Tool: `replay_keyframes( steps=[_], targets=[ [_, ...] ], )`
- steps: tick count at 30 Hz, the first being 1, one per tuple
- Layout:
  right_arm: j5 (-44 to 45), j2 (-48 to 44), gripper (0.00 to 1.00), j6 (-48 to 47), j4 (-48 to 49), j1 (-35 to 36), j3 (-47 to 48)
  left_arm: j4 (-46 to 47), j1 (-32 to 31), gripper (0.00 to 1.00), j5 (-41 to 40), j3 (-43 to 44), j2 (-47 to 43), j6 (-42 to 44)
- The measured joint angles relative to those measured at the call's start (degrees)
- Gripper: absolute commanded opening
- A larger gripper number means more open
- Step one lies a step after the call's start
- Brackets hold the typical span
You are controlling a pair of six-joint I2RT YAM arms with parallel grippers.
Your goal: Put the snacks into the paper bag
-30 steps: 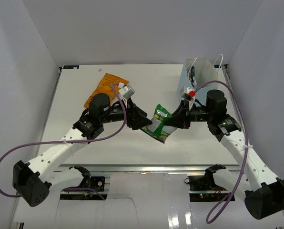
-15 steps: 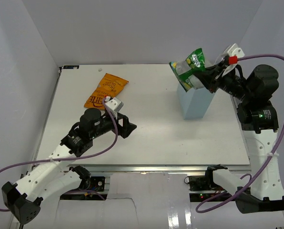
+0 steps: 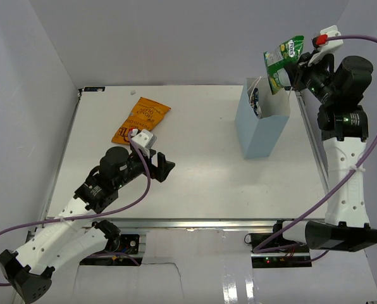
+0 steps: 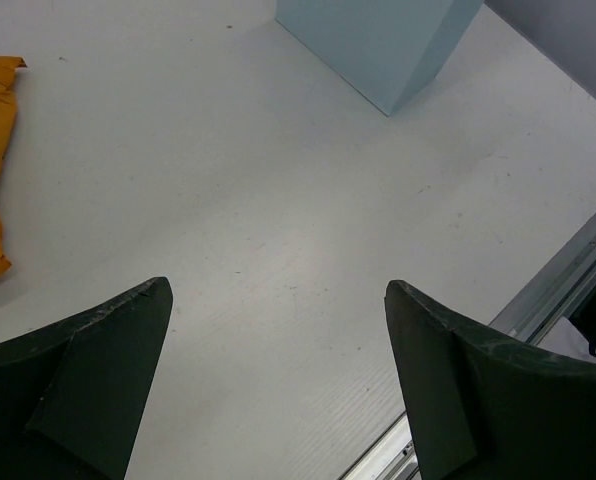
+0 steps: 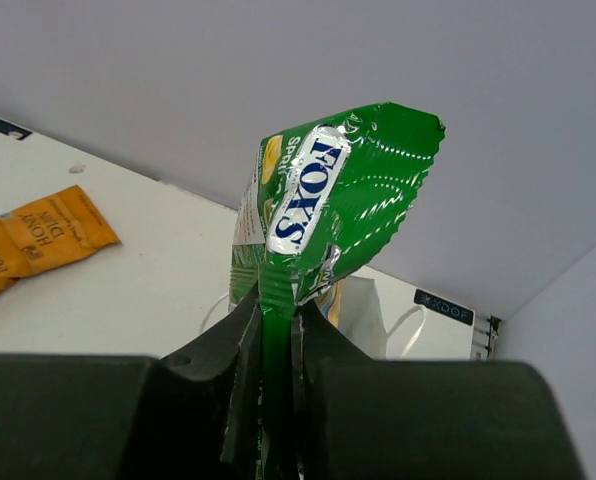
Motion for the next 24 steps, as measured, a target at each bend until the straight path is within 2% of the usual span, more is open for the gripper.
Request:
replay_keyframes(
  steps=[8,24],
  targets=[
    [4.24,6.88,0.08,0.17,0.17,-1.22,2.62,-0.42,0.00,0.98,-2.38,-0.74,-0.02,0.00],
    [7.04,7.37,0.08,-0.98,1.03,-1.51,3.17,-0.66,0.00,0.98,-5.27,-0.74,0.02,0.04]
  ],
)
